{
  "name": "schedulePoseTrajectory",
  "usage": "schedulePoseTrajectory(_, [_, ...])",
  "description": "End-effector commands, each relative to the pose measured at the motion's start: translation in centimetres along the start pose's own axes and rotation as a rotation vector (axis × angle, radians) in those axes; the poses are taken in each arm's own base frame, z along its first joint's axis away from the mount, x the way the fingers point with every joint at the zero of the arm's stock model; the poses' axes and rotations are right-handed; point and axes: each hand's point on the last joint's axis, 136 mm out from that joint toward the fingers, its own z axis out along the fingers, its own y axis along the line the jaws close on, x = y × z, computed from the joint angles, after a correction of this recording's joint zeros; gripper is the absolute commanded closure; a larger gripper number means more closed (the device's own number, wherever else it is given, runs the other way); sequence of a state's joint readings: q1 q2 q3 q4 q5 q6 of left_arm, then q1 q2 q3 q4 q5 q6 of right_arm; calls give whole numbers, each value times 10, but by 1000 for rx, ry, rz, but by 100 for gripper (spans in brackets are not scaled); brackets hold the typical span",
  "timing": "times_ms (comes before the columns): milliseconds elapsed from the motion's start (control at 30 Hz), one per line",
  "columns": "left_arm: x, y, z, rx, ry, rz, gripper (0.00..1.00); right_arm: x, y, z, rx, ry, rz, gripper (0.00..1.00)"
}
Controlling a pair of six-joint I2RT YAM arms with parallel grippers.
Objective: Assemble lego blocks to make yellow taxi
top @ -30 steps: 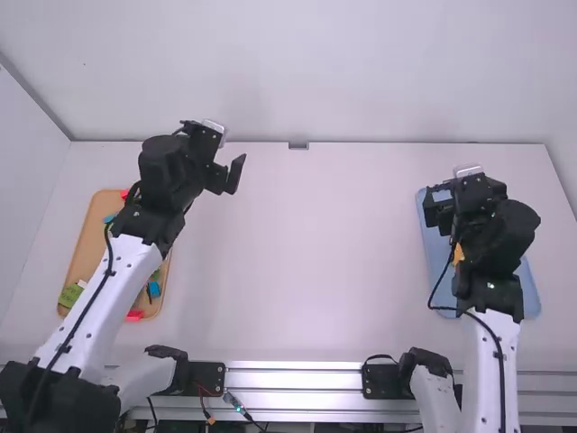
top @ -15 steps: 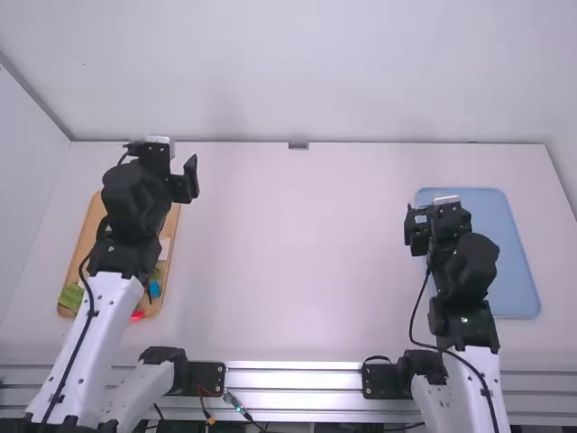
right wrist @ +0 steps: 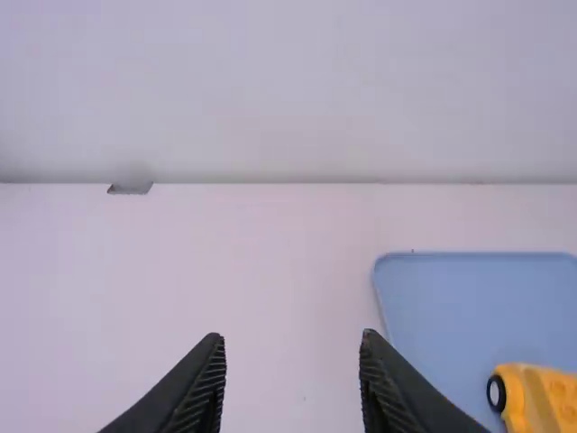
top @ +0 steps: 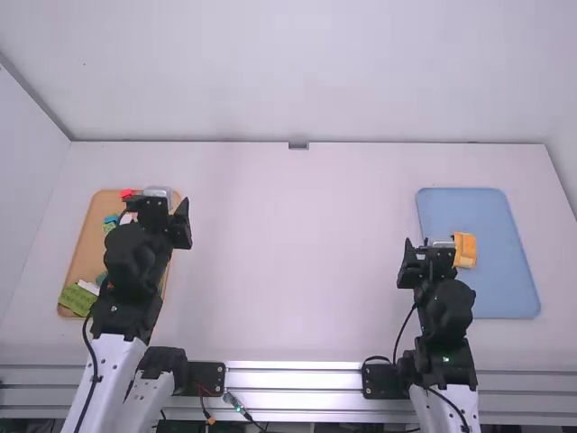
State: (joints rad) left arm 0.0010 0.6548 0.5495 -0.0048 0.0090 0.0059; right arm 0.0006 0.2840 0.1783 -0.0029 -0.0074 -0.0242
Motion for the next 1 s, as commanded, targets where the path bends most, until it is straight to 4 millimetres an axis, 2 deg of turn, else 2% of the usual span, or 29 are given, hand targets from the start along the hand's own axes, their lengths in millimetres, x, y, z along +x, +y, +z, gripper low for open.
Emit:
schedulePoseTrajectory(0, [11, 1, -8, -8, -13, -6, 64, 13, -1, -1, 8, -3, 24, 67])
schedulePoseTrajectory(267, [52, 1, -20, -8, -13, -6, 80, 46, 0, 1, 8, -5, 24, 80])
schedulePoseTrajectory(533, [89, 1, -25, -8, -13, -6, 94, 23, -1, -6, 9, -108, 22, 90])
schedulePoseTrajectory(633, [102, 0, -26, -8, -13, -6, 99, 23, -1, -7, 9, -108, 22, 93])
schedulePoseTrajectory(800, [122, 0, -25, -8, -13, -6, 100, 23, -1, -7, 9, -108, 22, 99])
schedulePoseTrajectory(967, [137, 0, -24, -8, -13, -6, 100, 23, -1, -7, 9, -108, 22, 100])
